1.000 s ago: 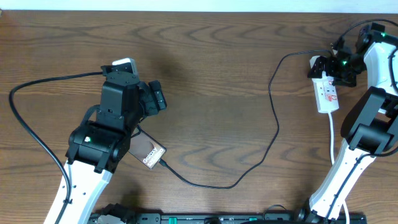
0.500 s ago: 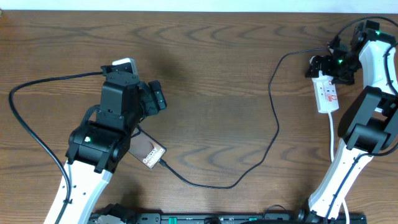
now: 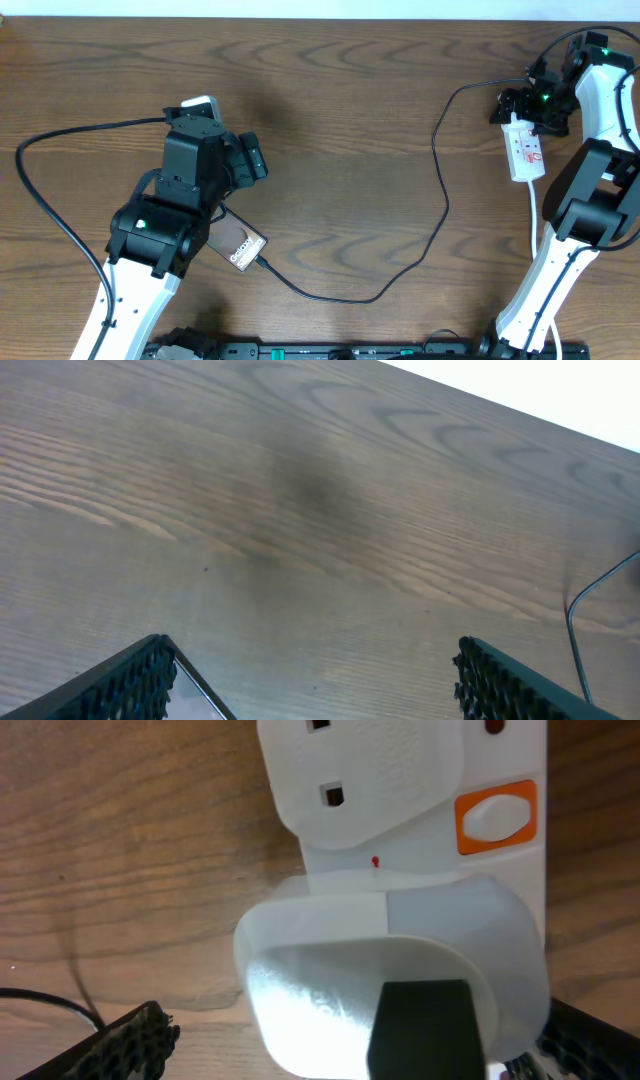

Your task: Plug charger to phone and switch on socket

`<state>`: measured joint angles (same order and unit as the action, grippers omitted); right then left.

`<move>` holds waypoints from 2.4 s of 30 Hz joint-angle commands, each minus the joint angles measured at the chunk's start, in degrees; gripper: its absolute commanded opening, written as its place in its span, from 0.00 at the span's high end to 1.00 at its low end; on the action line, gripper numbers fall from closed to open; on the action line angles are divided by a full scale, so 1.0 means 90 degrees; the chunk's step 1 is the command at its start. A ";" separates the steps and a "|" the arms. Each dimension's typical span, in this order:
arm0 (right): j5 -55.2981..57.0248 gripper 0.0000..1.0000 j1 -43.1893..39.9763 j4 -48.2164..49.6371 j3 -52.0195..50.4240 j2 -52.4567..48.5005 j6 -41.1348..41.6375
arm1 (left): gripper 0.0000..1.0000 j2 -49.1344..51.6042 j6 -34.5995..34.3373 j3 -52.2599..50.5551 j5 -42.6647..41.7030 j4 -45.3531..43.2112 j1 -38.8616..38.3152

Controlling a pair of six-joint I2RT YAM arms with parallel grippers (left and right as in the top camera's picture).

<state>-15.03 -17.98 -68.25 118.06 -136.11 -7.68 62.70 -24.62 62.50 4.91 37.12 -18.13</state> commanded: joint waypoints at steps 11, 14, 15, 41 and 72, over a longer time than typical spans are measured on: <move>-0.1530 0.01 0.0342 -0.0107 -0.0138 -0.0131 0.0185 | 0.12 0.0019 -0.0010 0.0148 0.0129 0.0022 -0.0012; -0.1741 0.01 0.0342 -0.0102 -0.0138 -0.0131 0.0185 | 0.12 0.0019 -0.0010 0.0148 0.0129 0.0022 -0.0012; -0.1817 0.01 0.0342 -0.0104 -0.0141 -0.0131 0.0185 | 0.12 0.0019 -0.0010 0.0148 0.0129 0.0022 -0.0012; -0.1100 0.01 -0.0049 -0.0272 0.0345 -0.0073 0.0595 | 0.12 0.0019 -0.0007 0.0148 0.0131 0.0136 -0.0012; 0.1154 0.01 -0.0646 -0.2392 0.2603 0.4051 0.2492 | 0.12 0.0019 -0.0010 0.0148 0.0129 0.0403 -0.0012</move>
<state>-5.52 -24.12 -89.54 140.97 -101.32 12.86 62.70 -24.62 62.50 4.91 40.56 -18.13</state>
